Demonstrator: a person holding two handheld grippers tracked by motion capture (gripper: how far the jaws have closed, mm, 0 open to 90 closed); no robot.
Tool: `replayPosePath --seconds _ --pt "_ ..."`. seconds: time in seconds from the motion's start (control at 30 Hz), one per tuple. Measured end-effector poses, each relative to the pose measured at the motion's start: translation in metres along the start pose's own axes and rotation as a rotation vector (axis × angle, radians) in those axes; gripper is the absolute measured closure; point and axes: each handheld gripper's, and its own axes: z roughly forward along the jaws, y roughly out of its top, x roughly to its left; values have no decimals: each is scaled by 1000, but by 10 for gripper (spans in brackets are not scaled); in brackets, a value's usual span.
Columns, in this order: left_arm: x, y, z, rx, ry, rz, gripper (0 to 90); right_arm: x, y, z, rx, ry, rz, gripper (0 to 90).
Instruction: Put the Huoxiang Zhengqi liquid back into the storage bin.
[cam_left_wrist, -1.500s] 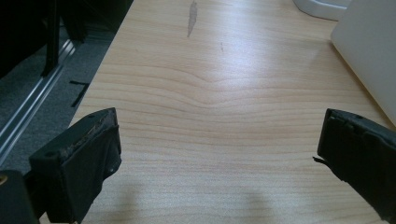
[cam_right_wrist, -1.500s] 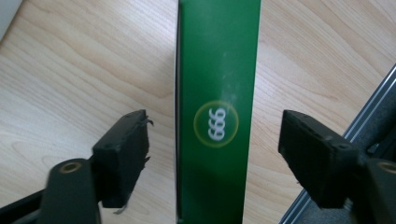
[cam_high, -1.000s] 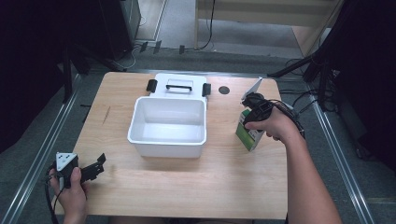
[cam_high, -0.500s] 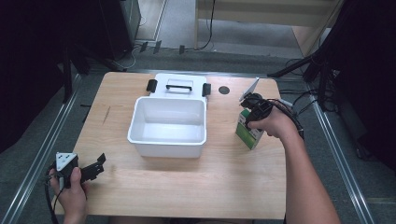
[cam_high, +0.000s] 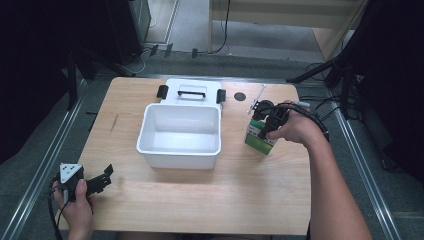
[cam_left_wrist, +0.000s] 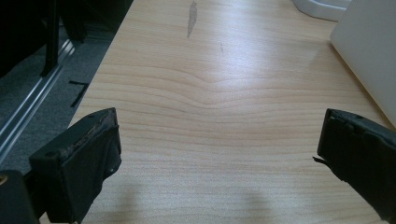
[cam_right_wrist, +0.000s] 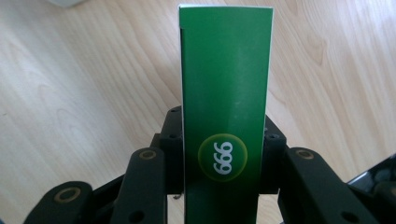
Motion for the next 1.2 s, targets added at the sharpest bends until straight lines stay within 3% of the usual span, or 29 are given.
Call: replayPosePath --seconds 0.13,0.43,0.57,0.73,0.87,1.2 --pt "0 0 0 3 -1 2 0 6 6 -12 -16 15 -67 648" --pt "0 0 0 4 -1 2 0 10 17 -35 -45 20 -127 648" --pt "0 0 0 4 -2 1 0 9 23 -48 -81 2 -194 649" --pt "0 0 0 4 -1 1 0 10 29 -62 -86 -7 -259 648" --pt "0 0 0 6 0 5 0 11 34 -74 -102 -8 -295 648" --pt "0 0 0 4 -3 4 0 19 53 -101 -117 -3 -328 648"
